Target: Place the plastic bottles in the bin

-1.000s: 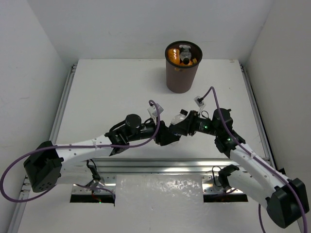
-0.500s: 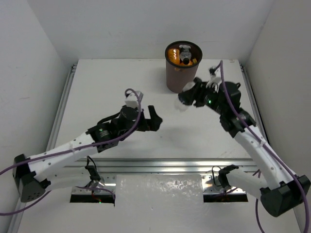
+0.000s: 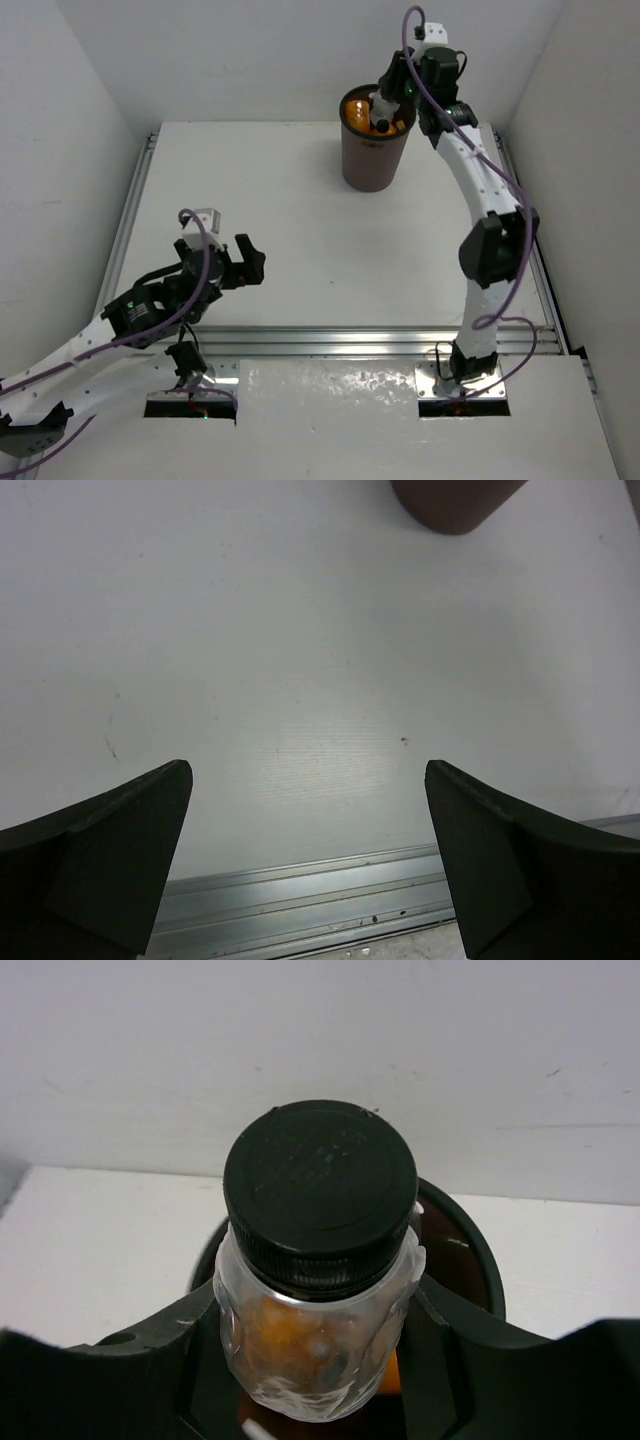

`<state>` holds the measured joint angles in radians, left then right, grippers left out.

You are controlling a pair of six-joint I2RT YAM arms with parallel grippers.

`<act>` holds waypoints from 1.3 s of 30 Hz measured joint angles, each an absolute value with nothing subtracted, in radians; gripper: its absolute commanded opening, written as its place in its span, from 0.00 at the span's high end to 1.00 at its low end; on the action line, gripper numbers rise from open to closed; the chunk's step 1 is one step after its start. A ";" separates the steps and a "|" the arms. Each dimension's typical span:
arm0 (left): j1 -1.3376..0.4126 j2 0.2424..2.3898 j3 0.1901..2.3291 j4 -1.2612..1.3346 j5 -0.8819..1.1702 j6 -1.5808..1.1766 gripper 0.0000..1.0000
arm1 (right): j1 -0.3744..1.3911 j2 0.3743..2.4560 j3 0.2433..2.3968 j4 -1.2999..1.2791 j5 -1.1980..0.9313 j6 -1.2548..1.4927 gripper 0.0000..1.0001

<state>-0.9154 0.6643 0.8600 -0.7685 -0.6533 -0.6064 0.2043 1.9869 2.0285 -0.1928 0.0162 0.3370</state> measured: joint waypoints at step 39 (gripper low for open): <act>-0.915 0.640 0.850 -0.767 -0.650 -0.584 0.00 | 0.191 2.202 2.282 -0.454 -0.048 0.313 0.01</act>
<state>-0.9150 0.6395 0.8505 -0.7673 -0.6502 -0.5842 0.1913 2.2024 2.2818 -0.4538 -0.0479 0.3126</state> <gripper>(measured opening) 0.995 0.985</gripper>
